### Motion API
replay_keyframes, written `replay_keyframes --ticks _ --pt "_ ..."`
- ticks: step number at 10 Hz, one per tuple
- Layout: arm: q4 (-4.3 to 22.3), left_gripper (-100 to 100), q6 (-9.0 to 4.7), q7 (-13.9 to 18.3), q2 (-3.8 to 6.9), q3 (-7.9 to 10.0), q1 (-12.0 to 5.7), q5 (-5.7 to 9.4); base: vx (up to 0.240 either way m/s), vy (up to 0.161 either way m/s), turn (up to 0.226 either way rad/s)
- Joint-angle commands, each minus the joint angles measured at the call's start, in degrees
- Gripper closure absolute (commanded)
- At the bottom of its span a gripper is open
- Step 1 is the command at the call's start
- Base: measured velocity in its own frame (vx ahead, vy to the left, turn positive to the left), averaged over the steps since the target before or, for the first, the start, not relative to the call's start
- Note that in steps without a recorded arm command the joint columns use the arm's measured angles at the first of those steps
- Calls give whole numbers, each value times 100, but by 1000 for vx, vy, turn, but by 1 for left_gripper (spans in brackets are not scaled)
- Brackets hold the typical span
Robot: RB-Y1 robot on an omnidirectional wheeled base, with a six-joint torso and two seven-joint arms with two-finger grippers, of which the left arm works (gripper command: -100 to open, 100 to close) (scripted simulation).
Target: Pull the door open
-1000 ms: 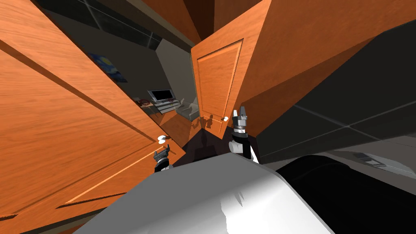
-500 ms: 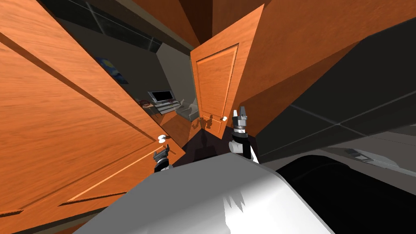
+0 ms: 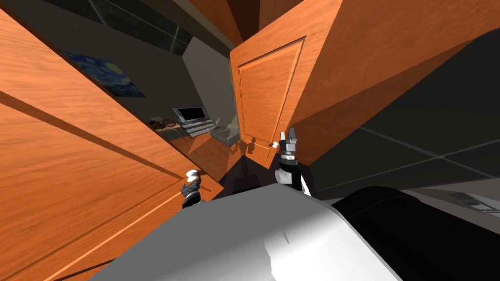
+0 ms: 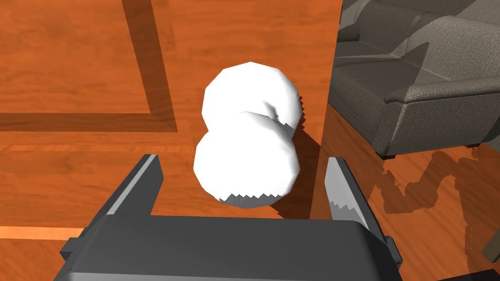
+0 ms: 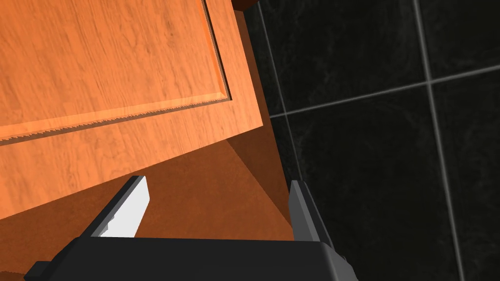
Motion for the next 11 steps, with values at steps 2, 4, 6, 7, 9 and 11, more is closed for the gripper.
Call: replay_keyframes --ticks 2,4,6,7,9,11 --pt "57 -100 -20 28 42 1 -12 13 137 65 -20" --pt "57 100 -20 28 42 1 -12 13 -21 -8 1" --pt "57 100 -20 28 42 1 -12 13 -21 -10 -2" --pt "57 100 -20 28 42 1 -12 13 -8 -5 1" --pt "28 100 7 111 59 -129 20 -62 -76 -1 -35" --pt "-7 100 10 176 79 -222 36 -116 -225 32 -82"
